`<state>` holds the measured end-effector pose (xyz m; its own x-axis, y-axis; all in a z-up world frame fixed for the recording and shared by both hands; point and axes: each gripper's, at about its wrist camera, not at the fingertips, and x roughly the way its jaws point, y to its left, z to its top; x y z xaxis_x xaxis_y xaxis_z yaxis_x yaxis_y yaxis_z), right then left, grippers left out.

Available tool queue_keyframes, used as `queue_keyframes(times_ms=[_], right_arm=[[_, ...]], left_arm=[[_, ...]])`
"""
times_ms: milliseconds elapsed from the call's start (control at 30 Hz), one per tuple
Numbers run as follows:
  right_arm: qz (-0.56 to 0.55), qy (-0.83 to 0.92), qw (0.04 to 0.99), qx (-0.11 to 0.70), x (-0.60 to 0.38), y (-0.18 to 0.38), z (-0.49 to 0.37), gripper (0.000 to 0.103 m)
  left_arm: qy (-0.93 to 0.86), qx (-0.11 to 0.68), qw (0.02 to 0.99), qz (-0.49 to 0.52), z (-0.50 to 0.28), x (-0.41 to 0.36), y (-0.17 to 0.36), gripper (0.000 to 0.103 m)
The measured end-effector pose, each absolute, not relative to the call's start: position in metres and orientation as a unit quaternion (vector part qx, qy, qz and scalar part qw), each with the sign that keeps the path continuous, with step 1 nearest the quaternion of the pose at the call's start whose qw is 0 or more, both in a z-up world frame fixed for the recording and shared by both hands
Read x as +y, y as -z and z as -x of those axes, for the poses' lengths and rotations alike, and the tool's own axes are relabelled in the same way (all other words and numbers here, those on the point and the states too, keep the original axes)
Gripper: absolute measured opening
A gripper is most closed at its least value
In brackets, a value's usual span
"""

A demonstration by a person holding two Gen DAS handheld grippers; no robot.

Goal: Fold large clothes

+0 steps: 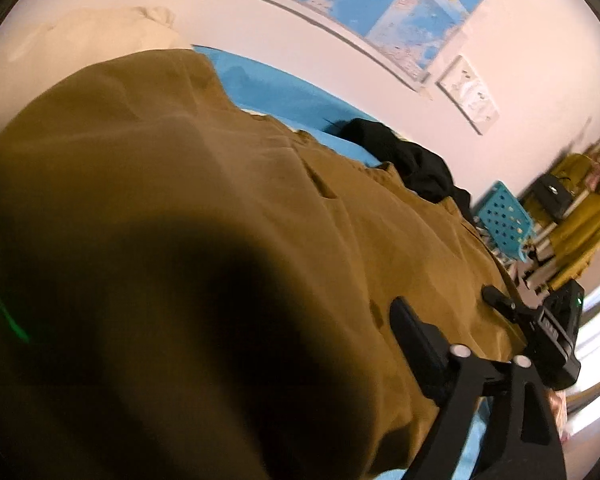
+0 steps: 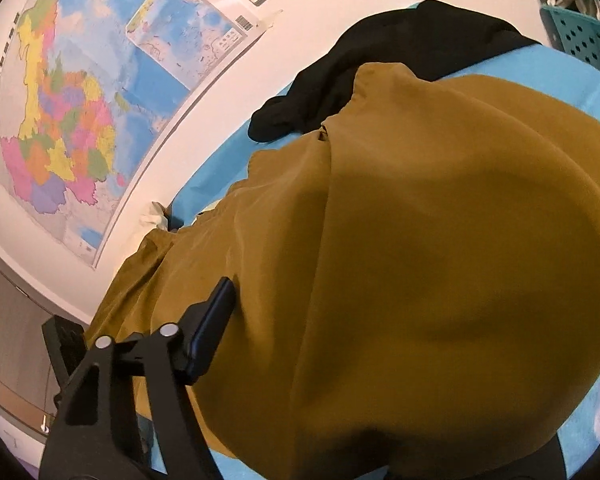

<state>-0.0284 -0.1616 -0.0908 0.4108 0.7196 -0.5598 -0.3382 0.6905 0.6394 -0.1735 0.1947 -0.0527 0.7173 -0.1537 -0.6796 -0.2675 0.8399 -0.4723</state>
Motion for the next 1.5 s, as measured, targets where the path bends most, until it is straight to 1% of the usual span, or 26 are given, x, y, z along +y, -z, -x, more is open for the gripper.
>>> queue_keyframes(times_ms=[33, 67, 100, 133, 200, 267, 333, 367, 400, 533, 567, 600, 633, 667, 700, 800, 933, 1100, 1200, 1267, 1333, 1400, 1433, 1467, 1500], right_arm=[[-0.217, -0.330, 0.813, 0.428, -0.163, 0.089, 0.028, 0.047], [-0.225, -0.338, 0.812, 0.419, -0.167, 0.086, 0.028, 0.033], [-0.235, -0.351, 0.809, 0.409, -0.173, 0.083, 0.028, 0.025], [-0.238, -0.357, 0.809, 0.402, -0.176, 0.079, 0.029, 0.023], [-0.238, -0.360, 0.810, 0.398, -0.176, 0.076, 0.029, 0.023], [-0.241, -0.357, 0.800, 0.418, -0.175, 0.083, 0.023, 0.028], [-0.248, -0.360, 0.787, 0.435, -0.173, 0.092, 0.018, 0.034], [-0.251, -0.361, 0.783, 0.439, -0.172, 0.094, 0.017, 0.043], [-0.256, -0.365, 0.778, 0.444, -0.170, 0.098, 0.015, 0.050], [-0.256, -0.367, 0.777, 0.443, -0.163, 0.100, 0.010, 0.051], [-0.257, -0.367, 0.777, 0.443, -0.164, 0.100, 0.010, 0.047], [-0.255, -0.368, 0.778, 0.440, -0.164, 0.099, 0.010, 0.039], [-0.253, -0.370, 0.780, 0.436, -0.165, 0.097, 0.010, 0.036], [-0.252, -0.373, 0.782, 0.431, -0.166, 0.096, 0.012, 0.031], [-0.252, -0.373, 0.783, 0.430, -0.164, 0.095, 0.013, 0.030], [-0.251, -0.372, 0.783, 0.430, -0.164, 0.094, 0.014, 0.029], [-0.246, -0.373, 0.786, 0.428, -0.164, 0.092, 0.016, 0.027], [-0.236, -0.380, 0.795, 0.409, -0.166, 0.076, 0.024, 0.020], [-0.255, -0.398, 0.784, 0.403, -0.172, 0.070, 0.028, 0.019], [-0.253, -0.404, 0.779, 0.407, -0.174, 0.069, 0.028, 0.019], [-0.260, -0.390, 0.770, 0.432, -0.175, 0.080, 0.022, 0.023], [-0.268, -0.384, 0.762, 0.447, -0.173, 0.089, 0.017, 0.028], [-0.270, -0.384, 0.761, 0.447, -0.172, 0.090, 0.016, 0.029], [-0.271, -0.385, 0.760, 0.448, -0.171, 0.092, 0.016, 0.033], [-0.273, -0.384, 0.759, 0.449, -0.170, 0.093, 0.015, 0.039]], left_arm=[[-0.038, 0.379, 0.882, 0.277, 0.173, 0.194, 0.051, 0.057], [-0.038, 0.382, 0.881, 0.278, 0.172, 0.196, 0.051, 0.048], [-0.040, 0.380, 0.881, 0.277, 0.172, 0.196, 0.048, 0.042], [-0.043, 0.376, 0.885, 0.270, 0.174, 0.194, 0.043, 0.039], [-0.040, 0.371, 0.891, 0.258, 0.177, 0.191, 0.037, 0.037], [-0.041, 0.378, 0.890, 0.250, 0.173, 0.191, 0.036, 0.038], [-0.039, 0.387, 0.882, 0.265, 0.165, 0.187, 0.039, 0.045], [-0.038, 0.391, 0.878, 0.273, 0.160, 0.186, 0.040, 0.055], [-0.038, 0.393, 0.878, 0.272, 0.160, 0.185, 0.044, 0.063], [-0.045, 0.393, 0.880, 0.261, 0.166, 0.186, 0.058, 0.063], [-0.046, 0.393, 0.881, 0.260, 0.166, 0.186, 0.058, 0.060], [-0.049, 0.394, 0.881, 0.257, 0.165, 0.186, 0.057, 0.054], [-0.051, 0.394, 0.882, 0.252, 0.165, 0.185, 0.056, 0.052], [-0.053, 0.396, 0.882, 0.249, 0.164, 0.183, 0.055, 0.048], [-0.053, 0.397, 0.882, 0.248, 0.165, 0.182, 0.054, 0.045], [-0.060, 0.396, 0.885, 0.237, 0.166, 0.181, 0.048, 0.041], [-0.066, 0.391, 0.890, 0.226, 0.168, 0.178, 0.042, 0.037], [-0.065, 0.385, 0.894, 0.218, 0.168, 0.174, 0.033, 0.030], [-0.060, 0.380, 0.897, 0.218, 0.177, 0.179, 0.027, 0.029], [-0.051, 0.378, 0.898, 0.217, 0.182, 0.179, 0.025, 0.030], [-0.035, 0.389, 0.890, 0.233, 0.187, 0.189, 0.030, 0.036], [-0.031, 0.399, 0.879, 0.260, 0.182, 0.197, 0.040, 0.050], [-0.033, 0.401, 0.874, 0.271, 0.180, 0.202, 0.045, 0.054], [-0.033, 0.400, 0.872, 0.281, 0.180, 0.208, 0.050, 0.055], [-0.033, 0.400, 0.870, 0.285, 0.175, 0.204, 0.053, 0.056]])
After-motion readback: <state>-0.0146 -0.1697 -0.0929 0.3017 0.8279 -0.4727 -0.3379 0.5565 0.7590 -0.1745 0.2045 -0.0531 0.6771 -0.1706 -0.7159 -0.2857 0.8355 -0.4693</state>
